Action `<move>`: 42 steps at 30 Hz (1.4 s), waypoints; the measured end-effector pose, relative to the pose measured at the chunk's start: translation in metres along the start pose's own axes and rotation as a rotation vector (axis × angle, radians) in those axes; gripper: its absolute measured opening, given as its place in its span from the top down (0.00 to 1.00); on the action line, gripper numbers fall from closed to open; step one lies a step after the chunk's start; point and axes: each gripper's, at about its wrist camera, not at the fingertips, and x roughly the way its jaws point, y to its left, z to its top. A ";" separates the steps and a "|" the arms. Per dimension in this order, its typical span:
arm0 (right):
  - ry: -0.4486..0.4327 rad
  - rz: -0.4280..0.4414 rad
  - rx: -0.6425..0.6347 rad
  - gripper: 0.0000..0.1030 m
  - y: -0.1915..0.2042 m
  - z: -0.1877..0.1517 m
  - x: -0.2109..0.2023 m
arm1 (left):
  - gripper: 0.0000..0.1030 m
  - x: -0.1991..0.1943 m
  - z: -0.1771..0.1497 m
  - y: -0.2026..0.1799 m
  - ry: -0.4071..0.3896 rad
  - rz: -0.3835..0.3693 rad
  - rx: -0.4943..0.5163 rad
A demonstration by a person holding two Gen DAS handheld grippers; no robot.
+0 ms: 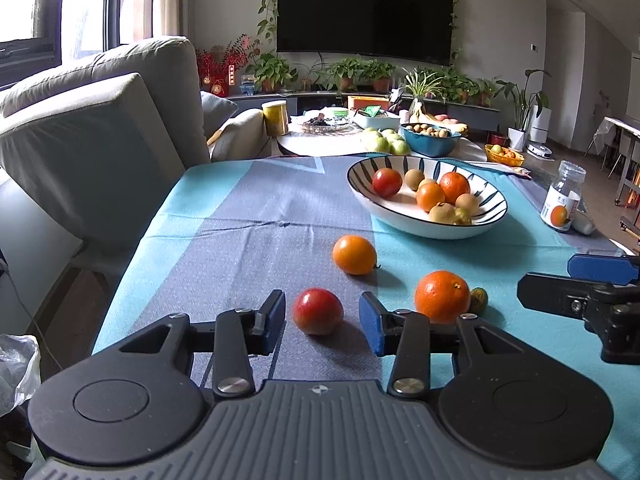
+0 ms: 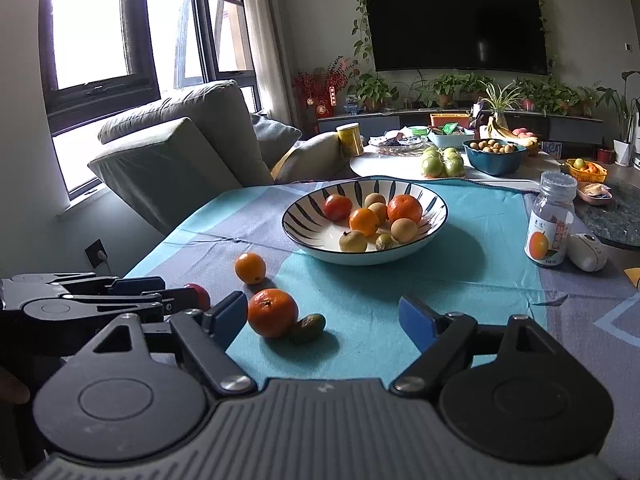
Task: Organize fruits
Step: 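Return to the cloth and grasp a red apple with the left tool while the right grasps a lime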
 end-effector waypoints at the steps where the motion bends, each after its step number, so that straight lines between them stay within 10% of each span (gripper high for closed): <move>1: 0.006 0.000 0.000 0.24 0.000 -0.001 0.001 | 0.63 0.003 0.000 0.001 0.005 0.004 -0.001; 42: 0.130 -0.071 -0.066 0.24 0.020 -0.010 0.045 | 0.71 -0.002 0.002 0.010 -0.004 -0.061 -0.054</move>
